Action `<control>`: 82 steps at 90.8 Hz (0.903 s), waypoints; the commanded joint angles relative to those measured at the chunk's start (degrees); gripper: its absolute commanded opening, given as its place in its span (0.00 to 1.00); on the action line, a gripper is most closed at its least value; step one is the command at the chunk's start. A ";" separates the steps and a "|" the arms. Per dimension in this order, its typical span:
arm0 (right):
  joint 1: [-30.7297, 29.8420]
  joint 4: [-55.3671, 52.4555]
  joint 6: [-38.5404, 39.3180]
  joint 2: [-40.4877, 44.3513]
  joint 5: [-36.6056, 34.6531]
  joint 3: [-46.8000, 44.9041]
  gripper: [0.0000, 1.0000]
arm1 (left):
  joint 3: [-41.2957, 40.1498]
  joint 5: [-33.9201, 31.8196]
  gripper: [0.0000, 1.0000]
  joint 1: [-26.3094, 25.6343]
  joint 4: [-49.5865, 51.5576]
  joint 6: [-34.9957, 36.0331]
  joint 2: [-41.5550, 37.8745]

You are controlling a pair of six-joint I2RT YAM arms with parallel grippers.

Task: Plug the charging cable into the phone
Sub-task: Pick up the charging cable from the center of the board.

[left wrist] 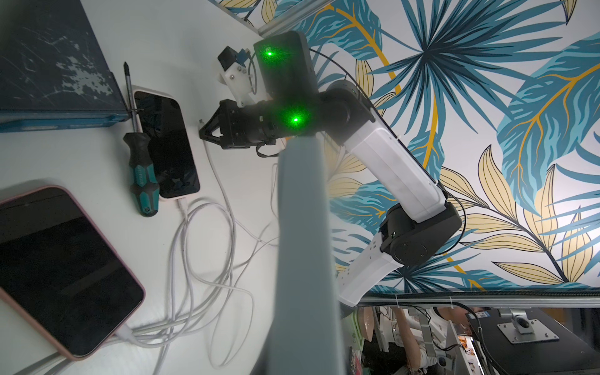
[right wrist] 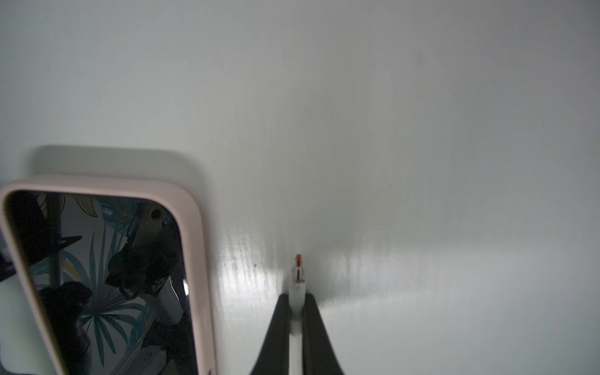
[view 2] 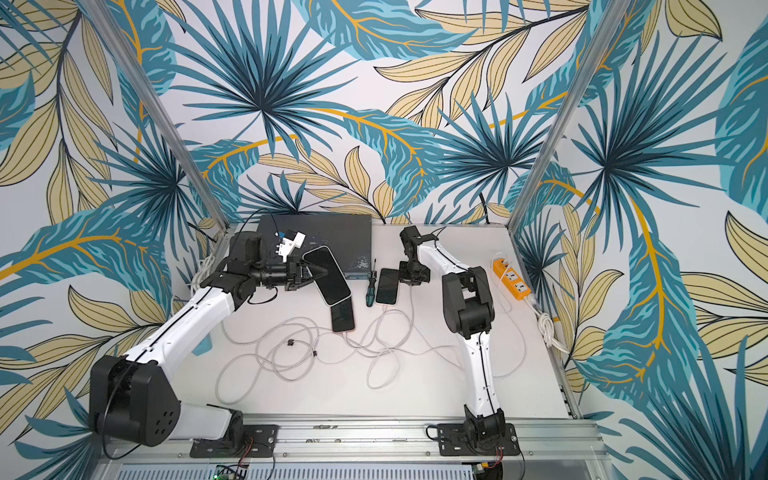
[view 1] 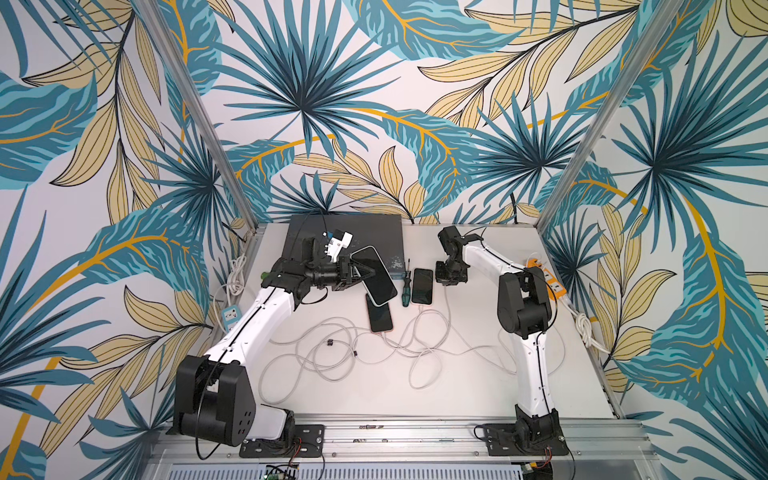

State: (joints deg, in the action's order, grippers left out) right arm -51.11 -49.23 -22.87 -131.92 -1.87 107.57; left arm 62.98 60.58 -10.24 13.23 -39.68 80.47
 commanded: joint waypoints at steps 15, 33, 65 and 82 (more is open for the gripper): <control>0.58 14.80 7.08 14.03 5.27 -13.14 0.00 | 0.12 1.12 0.00 0.22 -0.98 1.09 -2.47; 0.83 26.19 8.95 29.37 15.36 -23.43 0.00 | 0.42 1.06 0.00 0.22 -2.01 0.15 -2.56; 0.84 35.84 1.05 42.44 27.34 -31.92 0.00 | -0.40 0.86 0.00 0.22 -2.99 -0.55 -3.02; 0.81 41.97 -4.51 43.07 34.07 -32.74 0.00 | -0.40 0.90 0.00 0.22 -2.89 -0.58 -3.41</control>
State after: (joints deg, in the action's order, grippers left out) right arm -50.43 -13.47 -22.72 -90.15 25.74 75.83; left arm 62.74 60.42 -10.24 13.02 -40.25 79.35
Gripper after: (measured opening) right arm 0.095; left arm 0.135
